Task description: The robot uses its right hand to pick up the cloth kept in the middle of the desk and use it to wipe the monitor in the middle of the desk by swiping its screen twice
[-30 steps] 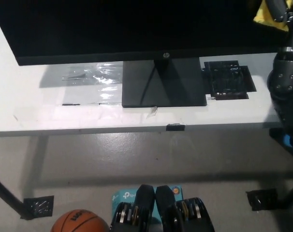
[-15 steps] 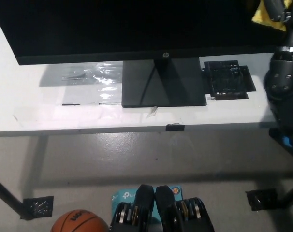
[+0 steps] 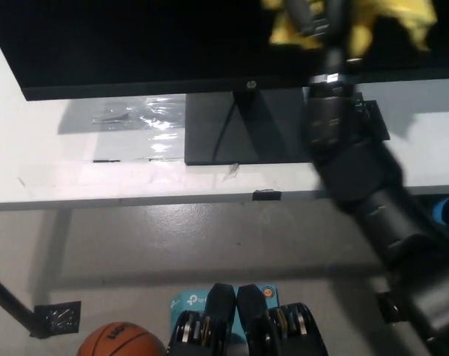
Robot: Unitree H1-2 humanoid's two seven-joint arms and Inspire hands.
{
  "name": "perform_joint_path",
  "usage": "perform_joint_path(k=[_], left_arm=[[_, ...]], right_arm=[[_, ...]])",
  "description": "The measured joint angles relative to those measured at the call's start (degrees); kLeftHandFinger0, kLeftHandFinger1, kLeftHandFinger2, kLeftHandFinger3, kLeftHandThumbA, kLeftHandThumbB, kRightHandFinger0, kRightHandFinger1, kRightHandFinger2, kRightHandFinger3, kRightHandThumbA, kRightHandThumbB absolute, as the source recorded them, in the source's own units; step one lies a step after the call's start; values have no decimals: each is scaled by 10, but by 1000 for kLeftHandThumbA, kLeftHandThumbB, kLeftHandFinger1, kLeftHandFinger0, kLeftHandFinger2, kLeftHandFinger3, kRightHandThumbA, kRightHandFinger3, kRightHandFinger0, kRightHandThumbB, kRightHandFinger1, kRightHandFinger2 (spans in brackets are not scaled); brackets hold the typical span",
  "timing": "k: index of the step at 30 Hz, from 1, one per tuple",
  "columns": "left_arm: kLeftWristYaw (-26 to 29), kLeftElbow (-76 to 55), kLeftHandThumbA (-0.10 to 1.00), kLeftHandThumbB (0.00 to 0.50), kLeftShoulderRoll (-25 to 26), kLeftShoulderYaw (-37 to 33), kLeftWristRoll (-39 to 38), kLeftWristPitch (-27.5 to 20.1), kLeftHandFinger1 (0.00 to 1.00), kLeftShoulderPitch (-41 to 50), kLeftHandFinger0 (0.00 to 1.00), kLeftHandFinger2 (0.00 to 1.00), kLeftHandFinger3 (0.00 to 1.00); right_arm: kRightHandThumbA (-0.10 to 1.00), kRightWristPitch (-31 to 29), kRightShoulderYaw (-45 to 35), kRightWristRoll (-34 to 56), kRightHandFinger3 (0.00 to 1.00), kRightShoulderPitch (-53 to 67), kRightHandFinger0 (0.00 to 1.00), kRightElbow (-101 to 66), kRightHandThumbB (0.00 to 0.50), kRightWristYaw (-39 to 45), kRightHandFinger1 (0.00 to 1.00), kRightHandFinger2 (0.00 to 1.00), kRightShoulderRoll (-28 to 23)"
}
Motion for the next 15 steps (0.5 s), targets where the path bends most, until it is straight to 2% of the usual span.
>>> perform_joint_path(k=[1, 5, 6, 7, 10, 13, 15], left_arm=[[0, -2, 394, 256, 0, 0, 0, 0, 1000, 0, 1000, 1000, 881], [0, -5, 393, 245, 0, -1, 1, 2, 1000, -1, 1000, 1000, 891], [0, -5, 395, 244, 0, -1, 0, 2, 1000, -1, 1000, 1000, 895], [-1, -5, 395, 240, 1, -1, 1, 3, 1000, -1, 1000, 1000, 893], [-1, -5, 379, 237, 2, -4, 1, 4, 1000, -3, 1000, 1000, 887], [-1, -5, 376, 236, 3, -6, 1, 4, 1000, -8, 1000, 1000, 884], [-1, -5, 382, 240, 3, -7, 1, 4, 1000, -10, 1000, 1000, 874]], right_arm=[[-100, 0, 7, -2, 3, -3, 0, 5, 191, 0, 0, 140, 7], [-100, 1, 52, -14, 10, -24, 0, 30, 251, 2, 0, 152, 27], [-100, 1, 59, -16, 6, -29, 0, 33, 250, 2, 0, 148, 28], [-100, 1, 68, -20, 7, -35, 0, 38, 223, 2, 0, 143, 29], [-100, 1, 90, -25, 18, -52, 0, 47, 182, 2, 0, 132, 28], [-100, 1, 99, -29, 1, -58, 0, 47, 174, 2, 0, 119, 26], [-100, 1, 101, -31, 6, -58, 0, 48, 197, 2, 0, 113, 24]])
